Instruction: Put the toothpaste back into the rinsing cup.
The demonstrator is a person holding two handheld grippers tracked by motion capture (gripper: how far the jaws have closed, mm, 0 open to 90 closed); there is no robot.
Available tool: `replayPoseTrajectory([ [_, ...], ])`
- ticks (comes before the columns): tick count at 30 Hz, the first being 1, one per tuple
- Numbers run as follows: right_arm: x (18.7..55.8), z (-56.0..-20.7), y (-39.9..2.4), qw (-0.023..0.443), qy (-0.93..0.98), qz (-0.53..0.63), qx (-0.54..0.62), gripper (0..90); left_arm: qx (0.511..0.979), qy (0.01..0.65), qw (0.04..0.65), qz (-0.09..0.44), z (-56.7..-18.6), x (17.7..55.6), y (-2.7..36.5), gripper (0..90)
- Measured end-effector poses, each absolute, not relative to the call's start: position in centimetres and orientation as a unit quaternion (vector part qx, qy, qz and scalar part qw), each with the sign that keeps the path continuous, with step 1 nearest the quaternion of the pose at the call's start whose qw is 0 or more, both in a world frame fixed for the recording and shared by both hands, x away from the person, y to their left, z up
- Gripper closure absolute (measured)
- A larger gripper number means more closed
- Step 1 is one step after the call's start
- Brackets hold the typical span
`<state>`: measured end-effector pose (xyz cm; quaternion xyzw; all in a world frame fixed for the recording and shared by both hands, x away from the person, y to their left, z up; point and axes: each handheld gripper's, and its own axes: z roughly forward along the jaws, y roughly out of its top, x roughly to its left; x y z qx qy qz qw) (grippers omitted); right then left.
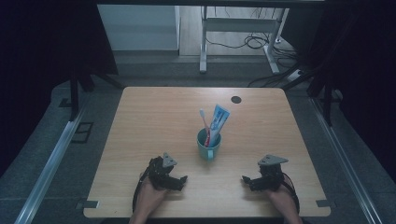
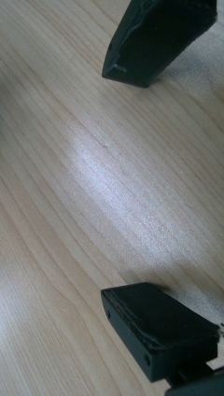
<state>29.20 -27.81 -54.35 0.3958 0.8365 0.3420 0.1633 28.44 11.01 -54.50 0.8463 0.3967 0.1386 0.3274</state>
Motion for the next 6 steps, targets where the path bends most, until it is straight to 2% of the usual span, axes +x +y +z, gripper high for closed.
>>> replayPoseTrajectory([
  [6, 29.21, -54.36, -27.82, 0.163, 0.836, 0.343, 0.396, 0.0, 0.845, 0.400, 0.326, 0.140, -54.50, 28.40, 10.98, 0.0],
])
